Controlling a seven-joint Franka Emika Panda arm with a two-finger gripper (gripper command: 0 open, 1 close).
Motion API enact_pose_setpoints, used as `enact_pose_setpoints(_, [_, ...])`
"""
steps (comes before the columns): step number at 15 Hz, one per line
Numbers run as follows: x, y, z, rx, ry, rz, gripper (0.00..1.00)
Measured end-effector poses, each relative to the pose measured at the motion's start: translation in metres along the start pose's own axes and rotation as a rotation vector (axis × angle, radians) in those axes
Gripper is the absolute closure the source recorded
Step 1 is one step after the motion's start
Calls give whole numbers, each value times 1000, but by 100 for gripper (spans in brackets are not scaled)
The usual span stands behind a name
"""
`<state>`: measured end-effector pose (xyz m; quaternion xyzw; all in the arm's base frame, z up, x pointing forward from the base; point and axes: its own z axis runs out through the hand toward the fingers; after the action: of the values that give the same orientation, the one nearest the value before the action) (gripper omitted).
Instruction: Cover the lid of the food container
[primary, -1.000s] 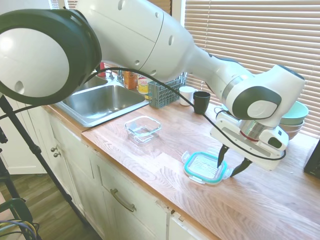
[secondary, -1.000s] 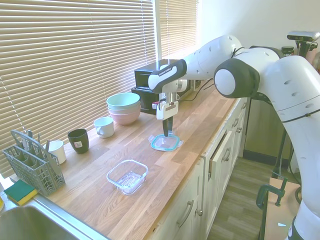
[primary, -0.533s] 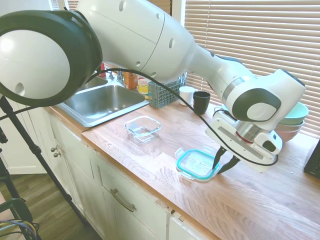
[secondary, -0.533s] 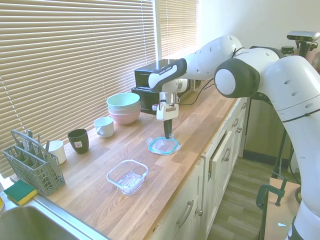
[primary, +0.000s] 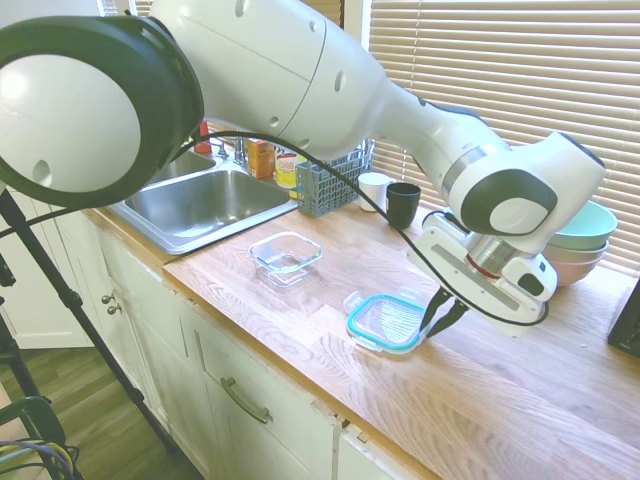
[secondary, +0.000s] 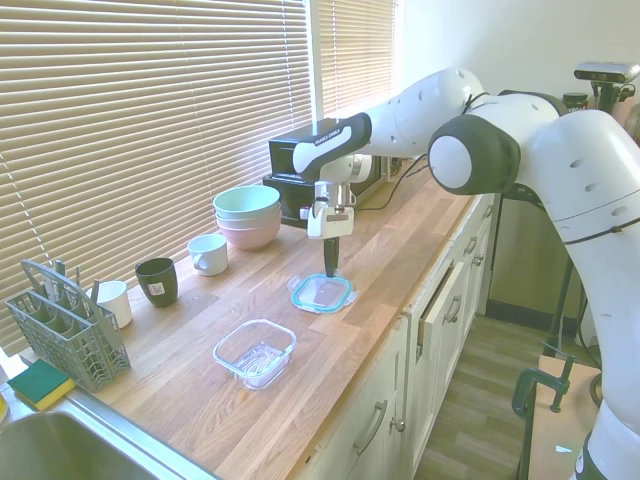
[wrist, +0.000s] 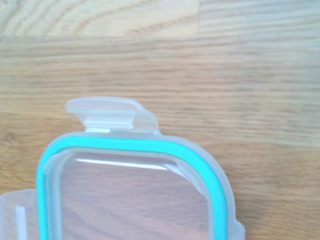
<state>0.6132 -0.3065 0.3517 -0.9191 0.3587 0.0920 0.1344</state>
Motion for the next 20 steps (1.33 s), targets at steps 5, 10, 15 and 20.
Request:
enact_pose_setpoints(5, [-74,-49,-53,-9,61,-9,100])
enact_pose_setpoints(10, [-126,-88,-59,-46,106,8,100])
enact_pose_setpoints(15, [-166,-115,-56,-68,132,10,100])
enact_pose_setpoints(20, [-200,-141,-56,-82,159,1,100])
